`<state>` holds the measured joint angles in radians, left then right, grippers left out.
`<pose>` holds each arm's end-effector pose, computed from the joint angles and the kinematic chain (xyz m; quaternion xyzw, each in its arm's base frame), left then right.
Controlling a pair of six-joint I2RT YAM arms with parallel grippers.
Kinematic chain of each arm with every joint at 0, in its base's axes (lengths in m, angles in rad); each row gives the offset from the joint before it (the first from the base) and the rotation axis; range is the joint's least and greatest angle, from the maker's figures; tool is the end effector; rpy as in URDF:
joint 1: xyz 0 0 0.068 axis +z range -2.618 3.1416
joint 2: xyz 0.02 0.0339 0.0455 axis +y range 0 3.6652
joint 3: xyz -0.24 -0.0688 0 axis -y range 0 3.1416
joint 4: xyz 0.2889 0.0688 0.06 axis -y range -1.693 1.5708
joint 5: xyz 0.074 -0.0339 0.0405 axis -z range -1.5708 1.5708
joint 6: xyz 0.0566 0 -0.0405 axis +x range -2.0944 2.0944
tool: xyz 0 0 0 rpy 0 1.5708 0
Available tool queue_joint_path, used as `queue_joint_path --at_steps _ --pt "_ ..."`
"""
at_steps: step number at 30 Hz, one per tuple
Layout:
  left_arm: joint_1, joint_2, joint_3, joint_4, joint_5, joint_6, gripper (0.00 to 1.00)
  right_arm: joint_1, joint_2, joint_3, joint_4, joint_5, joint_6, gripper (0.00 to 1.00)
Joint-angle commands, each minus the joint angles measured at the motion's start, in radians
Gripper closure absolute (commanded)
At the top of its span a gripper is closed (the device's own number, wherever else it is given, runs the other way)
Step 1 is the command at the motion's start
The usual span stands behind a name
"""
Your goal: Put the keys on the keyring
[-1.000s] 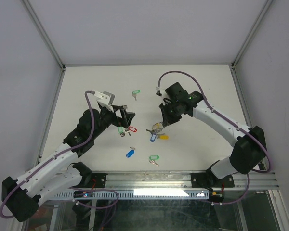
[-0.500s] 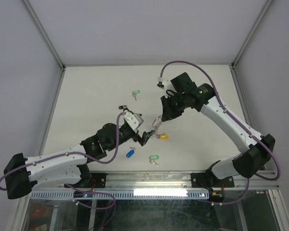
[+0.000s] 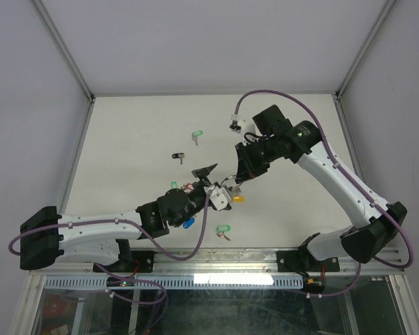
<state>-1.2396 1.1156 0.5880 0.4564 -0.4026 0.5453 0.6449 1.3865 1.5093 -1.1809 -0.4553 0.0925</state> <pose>0.1250 -0.2955 0.2265 0.4728 0.5560 -0.0896 0.6777 0.2381 0.2102 0.3356 -0.3120 0.8910 0.2927 0.1517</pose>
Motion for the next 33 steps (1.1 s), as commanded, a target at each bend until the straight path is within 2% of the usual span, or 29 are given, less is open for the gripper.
queue_joint_path --at_steps 1,4,11,22,27,33 --pt "-0.022 0.029 0.057 0.113 -0.021 0.152 0.24 -0.004 -0.046 0.049 -0.016 -0.073 -0.016 1.00" --pt "-0.028 0.037 0.061 0.124 0.028 0.196 0.29 -0.004 -0.051 0.046 -0.026 -0.080 -0.019 1.00" --pt "-0.031 0.029 0.043 0.118 0.186 0.265 0.33 -0.004 -0.065 0.042 -0.036 -0.103 -0.019 1.00" --pt "-0.032 0.046 0.108 -0.002 0.301 0.329 0.43 -0.004 -0.088 0.010 -0.031 -0.122 -0.014 1.00" --pt "-0.033 0.042 0.121 -0.049 0.334 0.364 0.55 -0.004 -0.098 0.001 -0.034 -0.118 -0.013 1.00" --pt "-0.033 0.027 0.117 -0.102 0.334 0.389 0.57 -0.004 -0.105 0.010 -0.048 -0.107 -0.013 1.00"
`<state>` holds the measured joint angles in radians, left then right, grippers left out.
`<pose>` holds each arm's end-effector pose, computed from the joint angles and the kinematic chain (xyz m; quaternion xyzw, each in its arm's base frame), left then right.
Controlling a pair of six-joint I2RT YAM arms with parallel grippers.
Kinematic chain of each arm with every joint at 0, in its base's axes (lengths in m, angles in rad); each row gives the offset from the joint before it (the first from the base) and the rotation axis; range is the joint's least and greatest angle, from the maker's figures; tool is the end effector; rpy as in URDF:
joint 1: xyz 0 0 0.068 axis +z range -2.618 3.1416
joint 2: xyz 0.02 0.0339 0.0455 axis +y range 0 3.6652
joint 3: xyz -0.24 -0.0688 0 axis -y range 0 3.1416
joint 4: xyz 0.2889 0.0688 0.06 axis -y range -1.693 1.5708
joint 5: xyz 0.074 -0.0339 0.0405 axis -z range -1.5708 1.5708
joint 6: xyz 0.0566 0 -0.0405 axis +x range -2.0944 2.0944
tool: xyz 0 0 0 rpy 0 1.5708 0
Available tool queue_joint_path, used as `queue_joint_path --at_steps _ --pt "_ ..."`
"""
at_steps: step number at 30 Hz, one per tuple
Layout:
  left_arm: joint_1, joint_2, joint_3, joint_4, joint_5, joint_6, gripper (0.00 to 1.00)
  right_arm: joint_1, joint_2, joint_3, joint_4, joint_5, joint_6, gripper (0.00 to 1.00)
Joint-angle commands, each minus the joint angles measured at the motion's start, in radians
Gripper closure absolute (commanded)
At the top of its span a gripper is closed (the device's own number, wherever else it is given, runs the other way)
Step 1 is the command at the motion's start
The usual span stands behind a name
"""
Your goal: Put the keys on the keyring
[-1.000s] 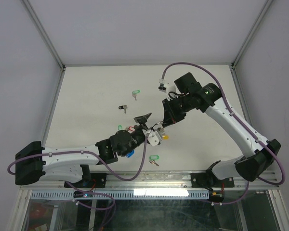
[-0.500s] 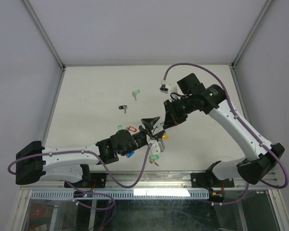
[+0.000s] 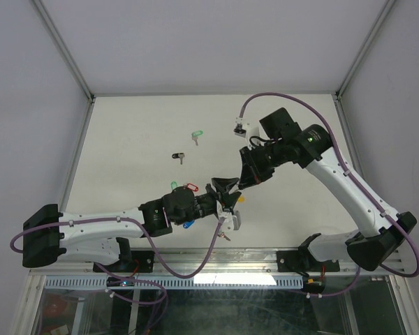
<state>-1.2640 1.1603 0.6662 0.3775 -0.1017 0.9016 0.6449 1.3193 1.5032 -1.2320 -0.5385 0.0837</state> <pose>0.1071 -0.3190 0.2342 0.6432 0.3797 -0.0823 0.6598 0.2179 0.2002 0.3515 -0.3239 0.8758 0.3289 0.1412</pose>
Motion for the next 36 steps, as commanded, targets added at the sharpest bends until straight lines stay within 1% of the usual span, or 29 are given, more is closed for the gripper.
queue_joint_path --at_steps 1,4,10,15,17,18,20,21,22,26,28,32,35,36 --pt "-0.008 -0.021 0.037 -0.027 0.025 0.038 0.57 -0.003 -0.038 0.021 0.000 -0.024 -0.006 1.00" --pt "-0.008 -0.029 0.036 -0.033 0.006 0.050 0.57 -0.004 -0.038 0.026 -0.002 -0.027 -0.006 1.00" --pt "-0.009 -0.031 0.047 -0.045 0.005 0.064 0.67 -0.003 -0.040 0.026 0.002 -0.030 -0.003 1.00" --pt "-0.008 -0.030 0.061 -0.044 0.002 0.068 0.80 -0.004 -0.041 0.015 0.010 -0.037 -0.001 1.00" --pt "-0.008 -0.031 0.064 -0.036 -0.002 0.063 0.90 -0.004 -0.045 0.009 0.016 -0.033 0.001 1.00" --pt "-0.009 -0.033 0.066 -0.028 -0.007 0.057 0.98 -0.004 -0.049 0.005 0.024 -0.027 0.004 1.00" --pt "-0.009 -0.035 0.064 -0.013 -0.021 0.043 1.00 -0.004 -0.062 0.002 0.041 -0.008 0.015 1.00" --pt "-0.009 -0.038 0.066 -0.010 -0.027 0.033 1.00 -0.003 -0.071 0.002 0.051 0.001 0.020 0.98" --pt "-0.009 -0.040 0.066 -0.009 -0.031 0.020 1.00 -0.004 -0.082 0.000 0.069 0.009 0.029 0.95" --pt "-0.009 -0.051 0.079 -0.021 -0.048 -0.053 1.00 -0.004 -0.152 -0.027 0.154 0.079 0.077 0.70" --pt "-0.008 -0.055 0.083 -0.025 -0.059 -0.097 1.00 -0.004 -0.191 -0.052 0.201 0.130 0.101 0.62" --pt "-0.009 -0.063 0.082 -0.014 -0.088 -0.188 1.00 -0.003 -0.293 -0.138 0.318 0.253 0.151 0.54" --pt "-0.009 -0.074 0.070 0.011 -0.120 -0.263 1.00 -0.004 -0.392 -0.225 0.401 0.383 0.218 0.52" --pt "-0.008 -0.080 0.066 0.014 -0.121 -0.286 1.00 -0.004 -0.428 -0.264 0.436 0.425 0.255 0.48"
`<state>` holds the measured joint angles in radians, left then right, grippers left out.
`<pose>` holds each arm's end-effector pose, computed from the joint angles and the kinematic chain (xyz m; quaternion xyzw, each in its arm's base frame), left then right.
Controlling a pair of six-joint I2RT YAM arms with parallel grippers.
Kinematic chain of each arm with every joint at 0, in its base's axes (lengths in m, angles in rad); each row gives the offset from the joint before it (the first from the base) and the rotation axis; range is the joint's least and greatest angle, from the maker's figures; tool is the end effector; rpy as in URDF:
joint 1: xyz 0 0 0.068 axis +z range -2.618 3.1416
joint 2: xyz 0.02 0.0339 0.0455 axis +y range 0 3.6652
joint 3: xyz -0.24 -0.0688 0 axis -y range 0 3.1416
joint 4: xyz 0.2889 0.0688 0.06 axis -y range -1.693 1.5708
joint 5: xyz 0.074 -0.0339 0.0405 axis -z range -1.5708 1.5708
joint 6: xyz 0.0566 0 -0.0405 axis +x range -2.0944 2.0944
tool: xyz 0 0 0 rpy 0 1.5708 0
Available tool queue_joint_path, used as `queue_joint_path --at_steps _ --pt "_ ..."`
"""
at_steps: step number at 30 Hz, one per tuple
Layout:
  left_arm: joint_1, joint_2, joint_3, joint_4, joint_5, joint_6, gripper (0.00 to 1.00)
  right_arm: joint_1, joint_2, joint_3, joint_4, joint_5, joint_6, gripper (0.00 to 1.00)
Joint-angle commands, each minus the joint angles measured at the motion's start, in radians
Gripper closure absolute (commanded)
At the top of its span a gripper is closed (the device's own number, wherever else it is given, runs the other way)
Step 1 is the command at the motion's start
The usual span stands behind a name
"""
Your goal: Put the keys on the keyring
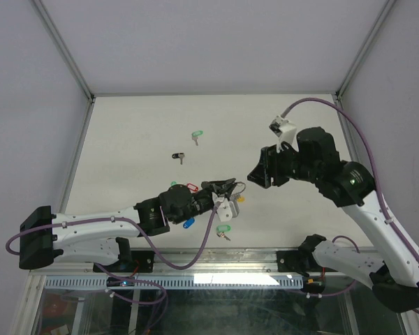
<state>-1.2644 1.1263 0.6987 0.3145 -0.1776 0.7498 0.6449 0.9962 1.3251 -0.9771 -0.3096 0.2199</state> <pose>0.1101 -0.3149 0.2503 0.5965 0.4469 -0.1048 0.6584 0.1859 0.1614 0.3878 -0.2537 0.8504 0.3097 0.3415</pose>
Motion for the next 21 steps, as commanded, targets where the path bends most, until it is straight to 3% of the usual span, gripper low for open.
queue_joint_path --at_steps 1,5,9,14,21 --pt "-0.008 -0.053 0.029 0.079 -0.045 -0.154 1.00 -0.004 -0.140 -0.122 0.220 0.237 0.154 0.47" --pt "-0.009 -0.082 0.013 0.086 -0.045 -0.211 1.00 -0.004 -0.271 -0.281 0.388 0.315 0.257 0.50" --pt "-0.008 -0.100 0.004 0.086 -0.060 -0.238 1.00 -0.003 -0.325 -0.351 0.442 0.352 0.256 0.55" --pt "-0.009 -0.099 0.004 0.081 -0.083 -0.253 1.00 -0.004 -0.284 -0.322 0.377 0.358 0.223 0.58" --pt "-0.008 -0.107 0.005 0.084 -0.097 -0.261 1.00 -0.004 -0.224 -0.273 0.358 0.243 0.179 0.56"
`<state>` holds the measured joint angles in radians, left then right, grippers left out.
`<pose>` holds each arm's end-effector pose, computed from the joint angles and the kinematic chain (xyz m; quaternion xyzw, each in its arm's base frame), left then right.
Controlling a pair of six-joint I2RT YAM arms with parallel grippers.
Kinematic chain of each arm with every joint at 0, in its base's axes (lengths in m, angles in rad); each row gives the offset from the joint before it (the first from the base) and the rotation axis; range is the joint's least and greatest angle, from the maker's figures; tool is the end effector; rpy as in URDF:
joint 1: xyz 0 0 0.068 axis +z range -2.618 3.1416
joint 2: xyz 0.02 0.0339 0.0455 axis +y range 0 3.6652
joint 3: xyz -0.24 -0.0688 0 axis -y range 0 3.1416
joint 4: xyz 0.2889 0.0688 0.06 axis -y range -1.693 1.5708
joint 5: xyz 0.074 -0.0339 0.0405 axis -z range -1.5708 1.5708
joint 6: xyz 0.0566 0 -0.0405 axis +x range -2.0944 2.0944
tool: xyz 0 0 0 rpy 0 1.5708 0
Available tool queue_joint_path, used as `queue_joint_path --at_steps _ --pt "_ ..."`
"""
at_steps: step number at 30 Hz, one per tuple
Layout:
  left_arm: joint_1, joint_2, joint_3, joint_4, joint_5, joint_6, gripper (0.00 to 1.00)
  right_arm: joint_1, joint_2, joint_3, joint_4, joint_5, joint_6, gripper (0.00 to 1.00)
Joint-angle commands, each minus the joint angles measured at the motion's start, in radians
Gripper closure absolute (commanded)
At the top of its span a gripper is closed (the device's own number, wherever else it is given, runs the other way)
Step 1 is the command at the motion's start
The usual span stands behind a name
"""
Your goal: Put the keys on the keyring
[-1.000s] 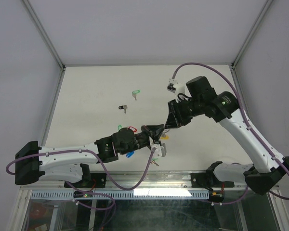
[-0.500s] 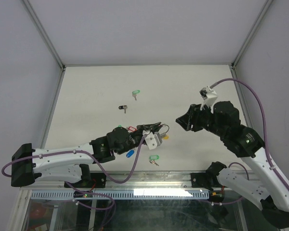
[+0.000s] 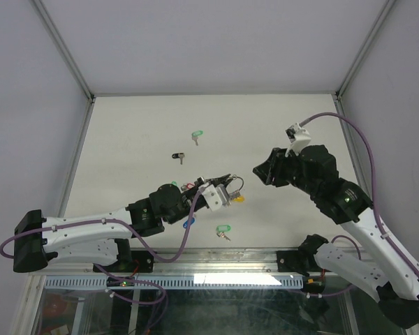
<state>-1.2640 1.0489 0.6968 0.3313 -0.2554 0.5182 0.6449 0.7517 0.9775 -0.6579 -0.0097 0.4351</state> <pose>0.1106 -0.3017 0.2756 0.4951 0.5147 -0.1681 0.6795 0.1846 0.1395 0.3459 -0.0908 0.8373 0.2807 0.4603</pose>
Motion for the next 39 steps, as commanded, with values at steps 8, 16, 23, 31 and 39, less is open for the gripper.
queue_joint_path --at_steps 8,16,23,31,39 --pt "-0.009 -0.067 0.005 0.071 -0.065 -0.077 1.00 -0.003 0.009 0.069 0.068 -0.222 -0.107 0.50" --pt "-0.007 -0.151 0.030 0.033 -0.065 -0.073 1.00 -0.003 -0.111 -0.155 0.330 -0.311 -0.189 0.55" --pt "-0.007 -0.190 0.127 -0.150 -0.006 -0.042 1.00 -0.004 -0.192 -0.340 0.658 -0.387 -0.315 0.50" --pt "-0.007 -0.230 0.201 -0.260 0.015 -0.023 1.00 -0.002 -0.173 -0.375 0.762 -0.546 -0.324 0.46" --pt "-0.007 -0.259 0.241 -0.332 0.156 0.028 1.00 -0.002 -0.183 -0.409 0.842 -0.737 -0.409 0.47"
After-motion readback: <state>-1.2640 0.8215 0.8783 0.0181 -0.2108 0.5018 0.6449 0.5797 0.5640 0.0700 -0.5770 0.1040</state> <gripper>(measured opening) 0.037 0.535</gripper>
